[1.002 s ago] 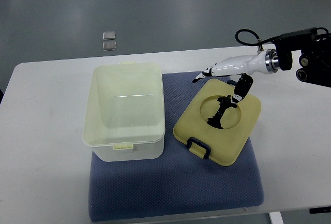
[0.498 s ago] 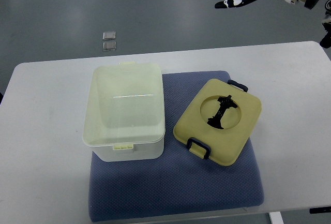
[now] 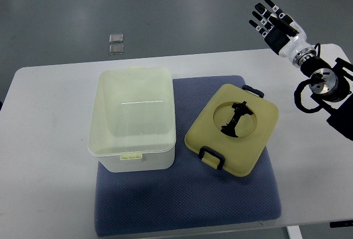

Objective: Open white storage box with right hand

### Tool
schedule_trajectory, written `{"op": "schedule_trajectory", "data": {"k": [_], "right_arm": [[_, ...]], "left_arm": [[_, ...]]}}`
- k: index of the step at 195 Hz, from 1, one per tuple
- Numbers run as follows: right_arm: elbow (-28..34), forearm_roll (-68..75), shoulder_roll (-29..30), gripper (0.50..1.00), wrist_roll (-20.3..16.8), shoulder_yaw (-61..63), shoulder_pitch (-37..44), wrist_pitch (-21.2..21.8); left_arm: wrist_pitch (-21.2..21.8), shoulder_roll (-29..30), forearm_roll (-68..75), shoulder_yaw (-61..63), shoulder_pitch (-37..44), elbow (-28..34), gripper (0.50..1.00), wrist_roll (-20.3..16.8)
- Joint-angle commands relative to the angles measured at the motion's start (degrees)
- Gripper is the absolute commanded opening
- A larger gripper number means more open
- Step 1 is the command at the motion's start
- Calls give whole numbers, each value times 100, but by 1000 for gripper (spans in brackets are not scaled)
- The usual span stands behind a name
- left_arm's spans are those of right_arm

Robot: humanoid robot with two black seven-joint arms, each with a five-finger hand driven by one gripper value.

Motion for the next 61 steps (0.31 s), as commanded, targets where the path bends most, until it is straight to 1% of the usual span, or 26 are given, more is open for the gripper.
{"op": "schedule_trajectory", "data": {"k": [1, 13, 33, 61], "right_arm": [[0, 45, 229, 930, 216, 492, -363, 358], [-9, 27, 264, 930, 330, 606, -494, 586], [-9, 27, 281, 930, 339, 615, -574, 894], [-17, 19, 290, 930, 374, 659, -600, 903]], "left_arm": [[1, 0, -9, 0, 0, 0, 1000, 0], [1, 0, 0, 0, 0, 0, 1000, 0], [1, 0, 0, 0, 0, 0, 1000, 0], [1, 0, 0, 9, 0, -52, 1000, 0]]}}
